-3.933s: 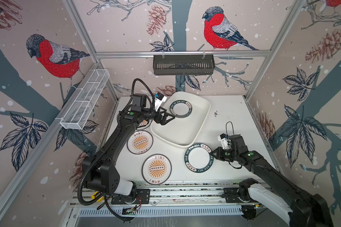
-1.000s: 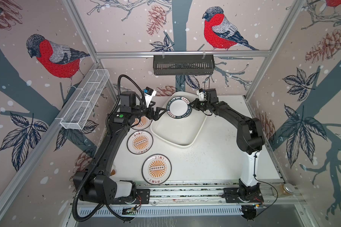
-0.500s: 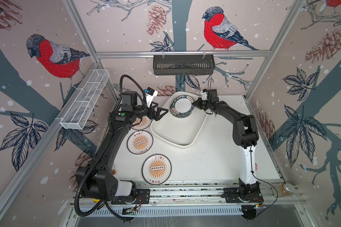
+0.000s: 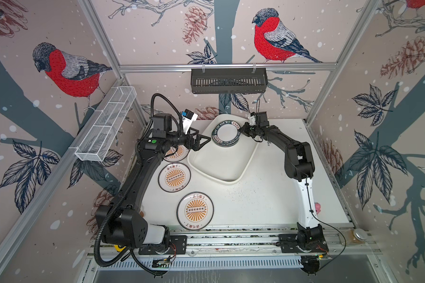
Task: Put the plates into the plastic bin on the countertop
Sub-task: 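Lower the plate onto the stacked plates in the bin and open the right gripper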
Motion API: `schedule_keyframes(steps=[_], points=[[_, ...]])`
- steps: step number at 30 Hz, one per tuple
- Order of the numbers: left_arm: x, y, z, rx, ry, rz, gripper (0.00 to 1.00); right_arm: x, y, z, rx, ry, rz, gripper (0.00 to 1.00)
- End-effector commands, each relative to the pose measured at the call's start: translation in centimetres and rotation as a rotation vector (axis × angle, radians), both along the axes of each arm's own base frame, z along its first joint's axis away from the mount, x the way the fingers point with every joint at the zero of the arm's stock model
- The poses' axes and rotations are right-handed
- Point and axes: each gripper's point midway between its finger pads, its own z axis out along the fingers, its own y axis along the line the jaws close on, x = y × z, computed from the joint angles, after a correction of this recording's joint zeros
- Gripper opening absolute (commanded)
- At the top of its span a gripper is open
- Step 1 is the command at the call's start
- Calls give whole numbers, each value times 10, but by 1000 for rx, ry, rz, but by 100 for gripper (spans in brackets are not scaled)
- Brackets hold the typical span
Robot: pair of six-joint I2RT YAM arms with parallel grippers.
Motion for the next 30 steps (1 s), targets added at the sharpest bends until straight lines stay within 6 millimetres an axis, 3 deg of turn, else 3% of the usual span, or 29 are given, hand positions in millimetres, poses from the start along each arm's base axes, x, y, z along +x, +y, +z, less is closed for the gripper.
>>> schedule_keyframes(steps=[1,17,30], points=[[-3,-3,6,-15,-11,-27,97,3,3,0,11,8,2,3],[-7,-3,12,-24,-23,-35,97,6,4,-18,-6,48,7,9],[-8,-4,14,-30,-30,-41,97,4,-2,-26,-41,67,1,20]])
